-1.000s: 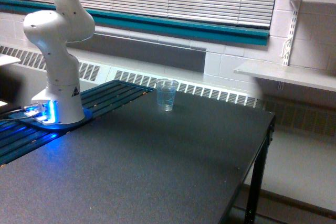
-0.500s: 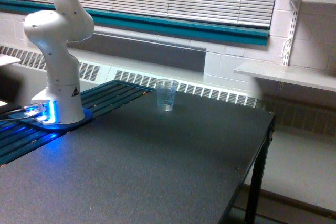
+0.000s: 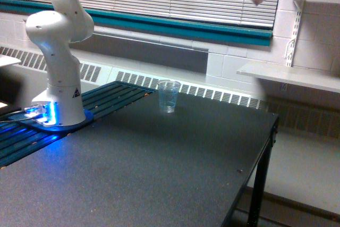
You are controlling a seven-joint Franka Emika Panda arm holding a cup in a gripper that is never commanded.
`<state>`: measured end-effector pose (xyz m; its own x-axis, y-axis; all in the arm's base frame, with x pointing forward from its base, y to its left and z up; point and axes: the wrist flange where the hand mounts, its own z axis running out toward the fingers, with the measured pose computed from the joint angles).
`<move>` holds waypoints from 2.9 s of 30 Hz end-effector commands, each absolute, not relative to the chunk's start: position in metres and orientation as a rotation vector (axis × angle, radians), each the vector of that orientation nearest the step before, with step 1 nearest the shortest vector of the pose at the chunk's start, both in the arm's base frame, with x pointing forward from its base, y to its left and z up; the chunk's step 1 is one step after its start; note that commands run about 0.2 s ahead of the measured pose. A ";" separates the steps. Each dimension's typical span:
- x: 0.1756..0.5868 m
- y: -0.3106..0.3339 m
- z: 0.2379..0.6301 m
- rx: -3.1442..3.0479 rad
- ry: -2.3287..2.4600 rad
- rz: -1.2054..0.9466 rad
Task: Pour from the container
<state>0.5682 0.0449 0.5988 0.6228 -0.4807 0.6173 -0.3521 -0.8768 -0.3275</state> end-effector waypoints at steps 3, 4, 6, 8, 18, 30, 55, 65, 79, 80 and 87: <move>0.534 0.107 0.593 -2.717 0.470 -1.112; 0.530 0.113 0.590 -2.724 0.449 -1.112; 0.521 0.125 0.586 -2.736 0.409 -1.110; 0.512 0.138 0.580 -2.744 0.369 -1.100; 0.468 0.185 0.546 -2.777 0.207 -1.040; 0.427 0.210 0.508 -2.833 0.079 -0.959; 0.345 0.229 0.432 -2.939 -0.086 -0.755; 0.310 0.223 0.405 -2.967 -0.092 -0.669; 0.274 0.229 0.377 -3.012 -0.130 -0.565; 0.271 0.230 0.375 -3.017 -0.135 -0.555; 0.254 0.232 0.360 -3.047 -0.142 -0.489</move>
<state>0.2673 0.2285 0.3681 0.9383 0.0742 0.3378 0.0957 -0.9943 -0.0475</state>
